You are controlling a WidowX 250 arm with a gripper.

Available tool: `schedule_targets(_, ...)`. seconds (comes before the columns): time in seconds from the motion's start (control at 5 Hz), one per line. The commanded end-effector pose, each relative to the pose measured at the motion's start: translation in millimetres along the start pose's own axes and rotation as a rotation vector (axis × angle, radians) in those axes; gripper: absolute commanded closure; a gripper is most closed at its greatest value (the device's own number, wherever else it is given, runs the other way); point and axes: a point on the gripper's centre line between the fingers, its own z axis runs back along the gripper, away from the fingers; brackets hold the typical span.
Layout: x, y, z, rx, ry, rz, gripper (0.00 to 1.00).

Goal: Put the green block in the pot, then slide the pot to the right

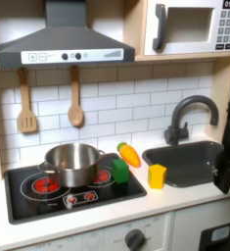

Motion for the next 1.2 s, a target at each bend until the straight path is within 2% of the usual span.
schedule_targets(0.0, 0, 0.2, 0.0, 0.0, 0.0, 0.002, 0.0)
schedule_targets(0.2, 15, -2.3, -0.5, 0.019, -0.009, 0.012, 0.0)
schedule_targets(0.4, 23, -0.1, -1.5, 0.029, 0.007, 0.025, 0.0)
schedule_targets(0.6, 34, 7.5, -0.4, 0.048, -0.002, 0.015, 0.0)
schedule_targets(1.0, 70, 21.0, -12.0, 0.053, -0.006, 0.045, 0.0)
